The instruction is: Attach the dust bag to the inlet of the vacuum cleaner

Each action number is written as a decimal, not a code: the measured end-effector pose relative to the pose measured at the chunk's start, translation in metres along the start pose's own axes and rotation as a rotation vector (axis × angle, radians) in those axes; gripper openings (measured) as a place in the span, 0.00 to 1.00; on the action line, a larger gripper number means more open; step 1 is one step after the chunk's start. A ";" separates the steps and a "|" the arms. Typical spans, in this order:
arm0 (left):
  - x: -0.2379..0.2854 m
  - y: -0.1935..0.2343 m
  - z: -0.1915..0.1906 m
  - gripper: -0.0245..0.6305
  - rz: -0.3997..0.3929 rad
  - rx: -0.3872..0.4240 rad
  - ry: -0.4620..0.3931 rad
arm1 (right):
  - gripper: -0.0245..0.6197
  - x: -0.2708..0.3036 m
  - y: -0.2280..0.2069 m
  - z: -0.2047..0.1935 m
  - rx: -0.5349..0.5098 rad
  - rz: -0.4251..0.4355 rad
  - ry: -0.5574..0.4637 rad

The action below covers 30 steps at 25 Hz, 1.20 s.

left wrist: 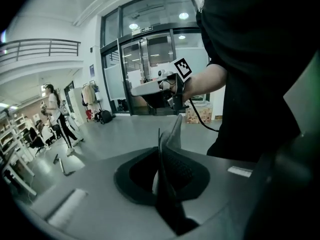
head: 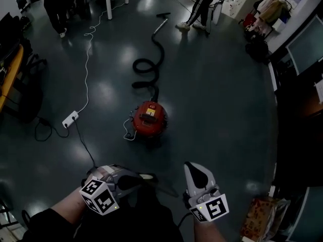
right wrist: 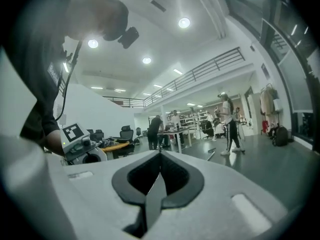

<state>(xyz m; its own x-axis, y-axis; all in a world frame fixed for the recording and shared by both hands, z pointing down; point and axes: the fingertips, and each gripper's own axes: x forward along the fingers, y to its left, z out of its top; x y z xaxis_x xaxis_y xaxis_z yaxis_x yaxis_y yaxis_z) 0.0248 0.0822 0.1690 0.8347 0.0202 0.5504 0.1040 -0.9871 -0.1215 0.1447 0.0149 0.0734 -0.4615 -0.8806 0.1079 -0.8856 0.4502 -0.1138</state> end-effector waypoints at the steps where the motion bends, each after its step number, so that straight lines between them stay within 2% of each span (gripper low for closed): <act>1: 0.008 0.005 -0.002 0.07 0.015 -0.011 0.004 | 0.04 0.004 -0.008 -0.005 -0.001 0.028 0.004; 4: 0.033 0.021 -0.012 0.07 0.064 -0.044 0.011 | 0.04 0.017 -0.032 -0.023 0.017 0.089 0.018; 8: 0.061 0.034 -0.035 0.07 0.091 -0.071 0.029 | 0.04 0.036 -0.062 -0.050 0.008 0.103 0.031; 12: 0.085 0.043 -0.067 0.07 0.068 -0.092 0.042 | 0.04 0.065 -0.080 -0.079 0.021 0.096 0.039; 18: 0.127 0.060 -0.129 0.07 0.016 -0.121 0.035 | 0.04 0.106 -0.104 -0.154 0.039 0.054 0.084; 22: 0.157 0.057 -0.172 0.07 -0.019 -0.120 0.028 | 0.04 0.119 -0.116 -0.212 0.021 0.033 0.129; 30: 0.212 0.049 -0.252 0.07 -0.058 -0.119 0.027 | 0.04 0.149 -0.126 -0.292 0.033 0.042 0.126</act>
<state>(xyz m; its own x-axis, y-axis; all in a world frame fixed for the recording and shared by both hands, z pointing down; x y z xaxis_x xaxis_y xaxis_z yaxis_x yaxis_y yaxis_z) 0.0700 -0.0020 0.4877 0.8138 0.0753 0.5762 0.0856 -0.9963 0.0092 0.1721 -0.1296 0.3924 -0.5030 -0.8344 0.2252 -0.8640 0.4796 -0.1529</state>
